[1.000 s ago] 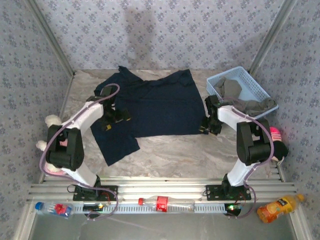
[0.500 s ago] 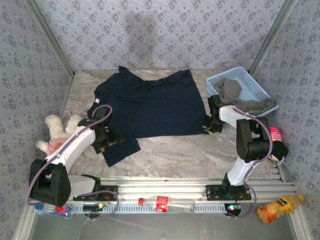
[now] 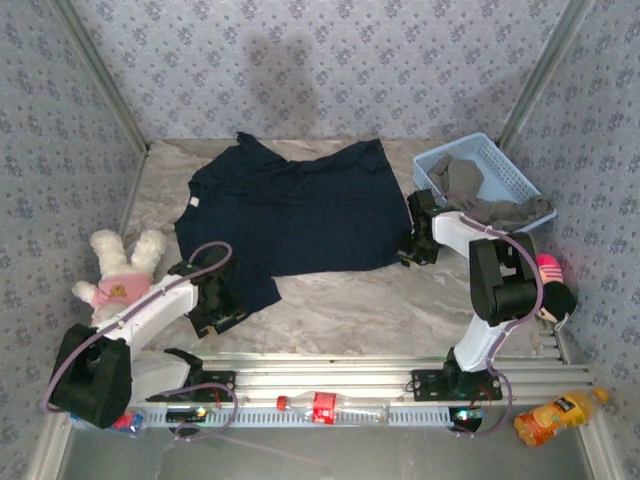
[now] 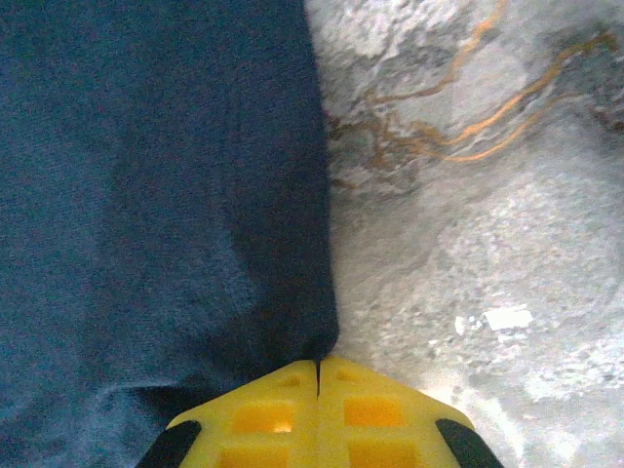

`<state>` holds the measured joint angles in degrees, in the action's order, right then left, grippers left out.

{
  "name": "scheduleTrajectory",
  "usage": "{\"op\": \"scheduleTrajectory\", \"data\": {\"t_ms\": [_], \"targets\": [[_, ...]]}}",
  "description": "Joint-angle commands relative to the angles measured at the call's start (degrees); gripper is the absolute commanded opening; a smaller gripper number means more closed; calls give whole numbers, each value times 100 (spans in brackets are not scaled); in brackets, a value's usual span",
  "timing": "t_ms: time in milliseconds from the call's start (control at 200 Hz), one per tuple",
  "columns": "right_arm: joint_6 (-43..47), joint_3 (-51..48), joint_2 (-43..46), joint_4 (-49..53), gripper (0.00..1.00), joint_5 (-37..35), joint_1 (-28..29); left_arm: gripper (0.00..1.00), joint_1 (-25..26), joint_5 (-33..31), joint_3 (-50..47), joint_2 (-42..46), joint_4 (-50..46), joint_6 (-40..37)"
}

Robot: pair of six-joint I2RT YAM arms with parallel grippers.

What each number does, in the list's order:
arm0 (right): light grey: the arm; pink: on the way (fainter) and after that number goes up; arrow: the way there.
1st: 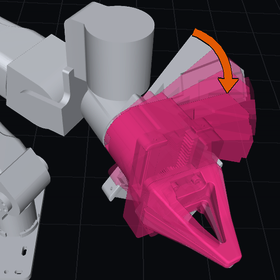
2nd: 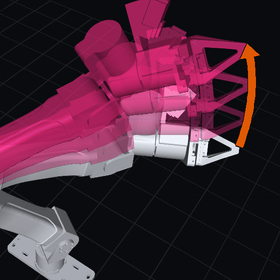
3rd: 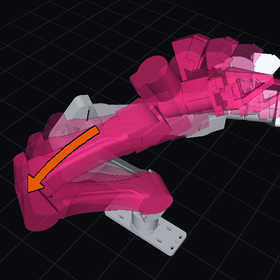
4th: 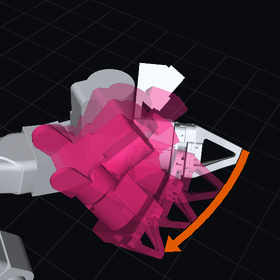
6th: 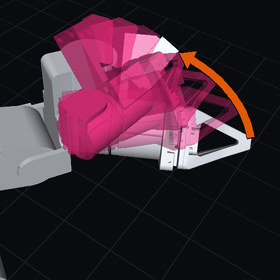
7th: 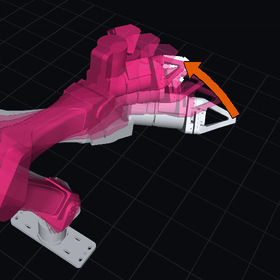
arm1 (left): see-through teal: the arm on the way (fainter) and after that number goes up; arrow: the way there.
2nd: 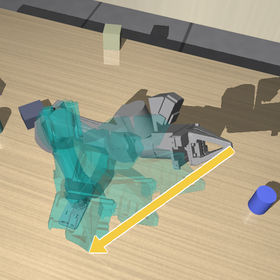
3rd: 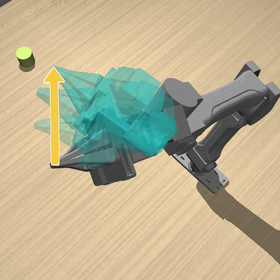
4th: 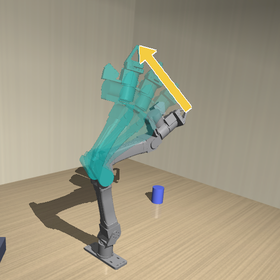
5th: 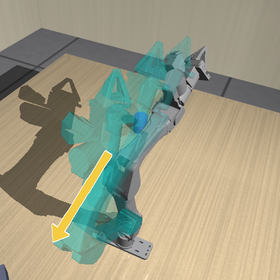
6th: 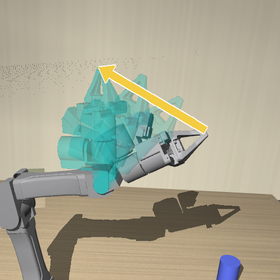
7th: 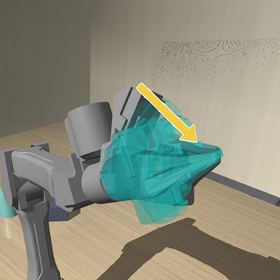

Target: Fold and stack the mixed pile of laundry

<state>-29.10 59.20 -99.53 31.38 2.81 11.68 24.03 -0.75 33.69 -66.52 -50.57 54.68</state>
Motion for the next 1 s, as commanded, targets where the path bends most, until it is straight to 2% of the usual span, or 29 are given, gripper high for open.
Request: {"op": "scheduleTrajectory", "data": {"t_ms": [0, 115, 195, 420, 640, 770, 994], "targets": [[-87, 136, -67, 79, 0, 13, 88, 70, 15, -137, -166, -24, 197, 199], [-139, 73, -13, 73, 0, 1, 115, 60, 27, -88, -313, -188, 549, 274], [-172, 22, 49, 53, 0, -8, 130, 49, 31, -89, -376, -318, 791, 293], [-147, -31, 180, 264, 0, -86, 176, 0, 21, -280, -160, -593, 980, 162], [-141, 3, 317, 666, 0, -120, 171, 0, 14, -796, 510, -412, 214, -379], [-140, 183, 512, 794, 0, -103, 168, 0, -113, -1143, 1273, -287, -85, -758], [-154, 856, 472, 894, 0, 16, 133, 0, -601, -1346, 2979, -1160, 26, -1616]]}}
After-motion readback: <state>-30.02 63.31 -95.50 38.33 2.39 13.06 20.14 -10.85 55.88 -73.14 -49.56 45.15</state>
